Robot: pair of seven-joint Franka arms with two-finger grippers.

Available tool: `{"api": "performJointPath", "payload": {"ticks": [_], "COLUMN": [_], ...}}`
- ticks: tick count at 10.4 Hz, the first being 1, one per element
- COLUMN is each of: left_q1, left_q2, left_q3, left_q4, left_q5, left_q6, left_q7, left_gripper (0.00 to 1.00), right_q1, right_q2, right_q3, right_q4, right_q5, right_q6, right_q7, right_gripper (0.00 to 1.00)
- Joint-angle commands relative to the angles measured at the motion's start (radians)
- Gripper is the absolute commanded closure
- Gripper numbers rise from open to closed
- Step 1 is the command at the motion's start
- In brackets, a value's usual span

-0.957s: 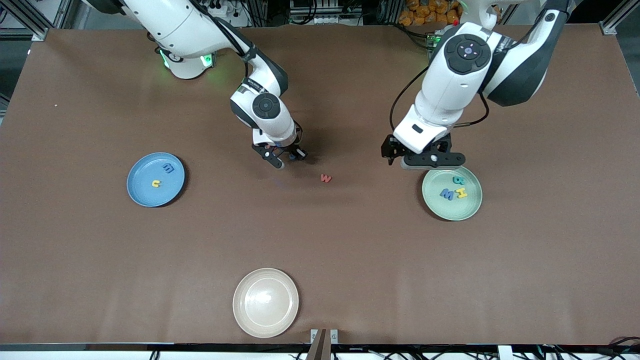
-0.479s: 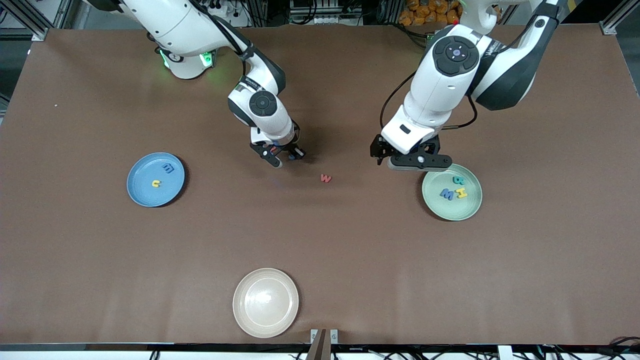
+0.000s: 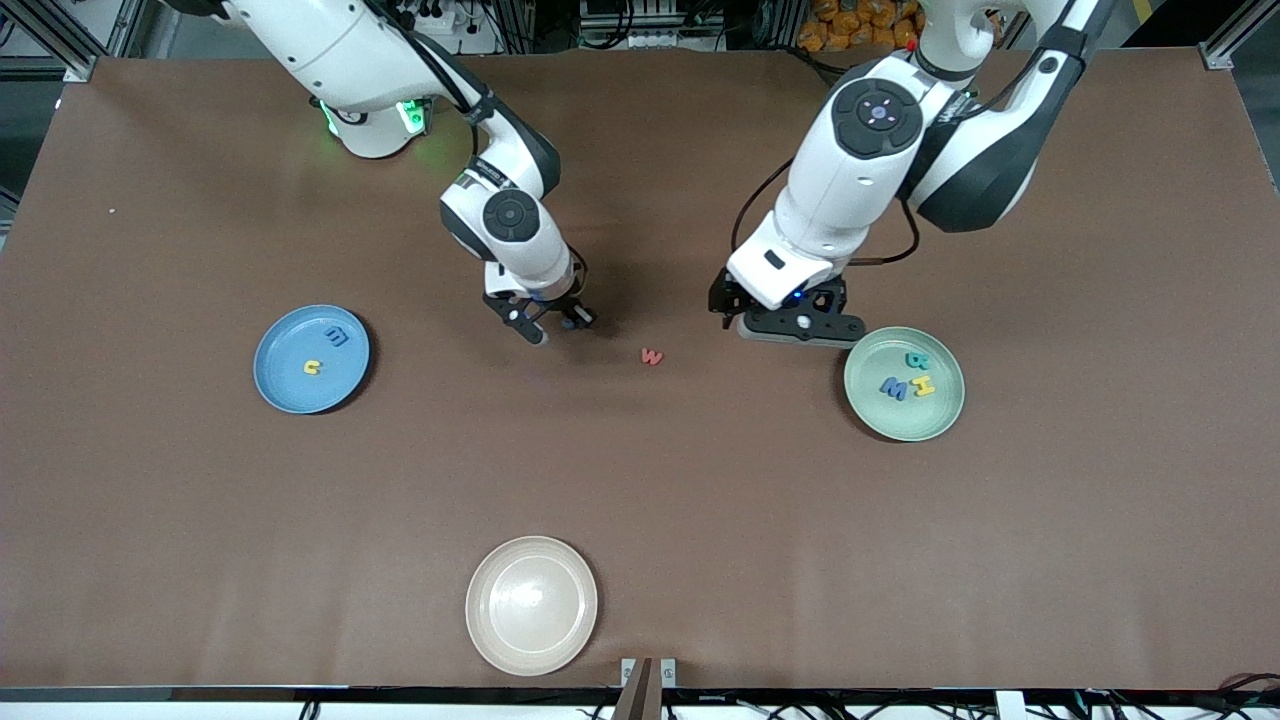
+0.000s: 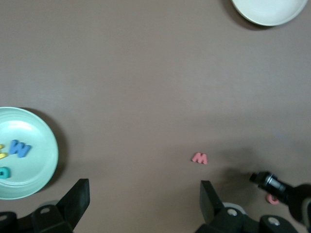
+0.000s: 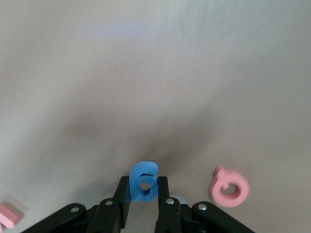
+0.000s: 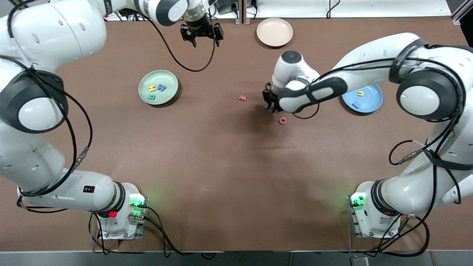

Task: Sort upper and lower case letters into plates
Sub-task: 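Place the b on the blue plate while the left gripper reaches the Q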

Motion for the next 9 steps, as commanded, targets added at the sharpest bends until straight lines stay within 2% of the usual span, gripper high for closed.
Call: {"api": "performJointPath", "payload": {"ticks": [1,3,5,6,9], "left_q1": [-0.095,-0.124,-0.172,-0.216,-0.397], "left_q2": [0.058,0.081,0.108,0.128,0.194], "left_q3": [0.071,0.078,0.093,0.113,0.230], "left_q4": [0.066,0.078,0.079,0.080,0.081], "left_q5": [-0.016,-0.014,-0.011,-0.010,-0.011], "left_q6": [-0.006,0.019,0.061,0.097,0.181], "left_q7": [-0.007,-0.007,-0.002,-0.005,-0.007], "left_gripper": [0.00,0.00,0.00,0.00,0.00], "right_q1": [-0.124,-0.227,-0.343,-0.362,-0.362], "right_q2": [-0.092,-0.162,-0.215,-0.236,-0.249], "right_q3": [0.046,0.042,0.019,-0.019,-0.217], "right_q4": [-0.017,-0.020,-0.029,-0.037,-0.075], "right_q5": [0.008,0.104,0.124,0.124,0.124], "right_q6": [-0.116,-0.253,-0.385,-0.425,-0.415], "right_q7": [-0.125,-0.367,-0.587,-0.694,-1.004], "right_gripper": [1.00,1.00,1.00,1.00,1.00]}}
